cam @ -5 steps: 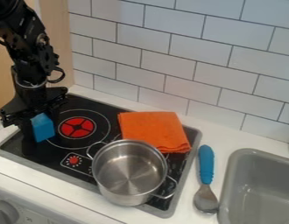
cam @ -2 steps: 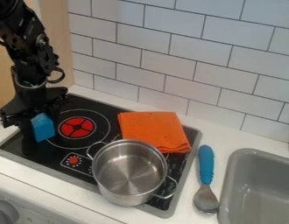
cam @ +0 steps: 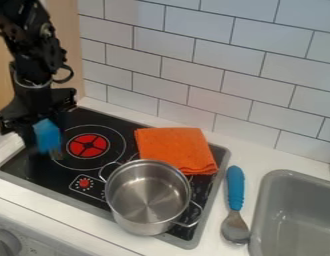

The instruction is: Put the blue thing on top of the orange cloth

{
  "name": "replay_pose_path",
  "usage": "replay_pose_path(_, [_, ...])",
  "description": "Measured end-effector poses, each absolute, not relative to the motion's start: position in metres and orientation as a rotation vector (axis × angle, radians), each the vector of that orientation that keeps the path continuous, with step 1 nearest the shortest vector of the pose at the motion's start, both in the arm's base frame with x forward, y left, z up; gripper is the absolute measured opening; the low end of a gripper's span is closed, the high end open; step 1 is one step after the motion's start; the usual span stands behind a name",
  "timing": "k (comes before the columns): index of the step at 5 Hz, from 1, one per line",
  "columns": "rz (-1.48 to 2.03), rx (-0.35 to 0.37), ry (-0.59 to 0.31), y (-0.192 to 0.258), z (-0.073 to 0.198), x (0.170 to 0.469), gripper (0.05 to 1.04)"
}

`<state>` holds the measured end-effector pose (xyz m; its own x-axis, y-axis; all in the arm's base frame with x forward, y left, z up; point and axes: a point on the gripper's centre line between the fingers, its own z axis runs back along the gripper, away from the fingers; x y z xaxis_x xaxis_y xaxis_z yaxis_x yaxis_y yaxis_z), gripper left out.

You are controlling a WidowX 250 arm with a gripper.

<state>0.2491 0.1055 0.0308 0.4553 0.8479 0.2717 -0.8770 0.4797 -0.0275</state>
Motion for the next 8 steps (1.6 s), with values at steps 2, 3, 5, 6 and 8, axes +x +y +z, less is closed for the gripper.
replay_pose_path(2, [0.953,0.11,-0.311,0.064,0.053,0.265,0.565])
replay_pose_path(3, [0.858,0.084,-0.354,0.035,0.068,0.286,0.565])
replay_pose_path(5, [0.631,0.1,-0.412,-0.019,0.088,0.333,0.565])
replay_pose_path(6, [0.611,0.103,-0.398,-0.023,0.082,0.338,0.565])
replay_pose_path(8, [0.559,0.111,-0.359,-0.035,0.061,0.337,0.565])
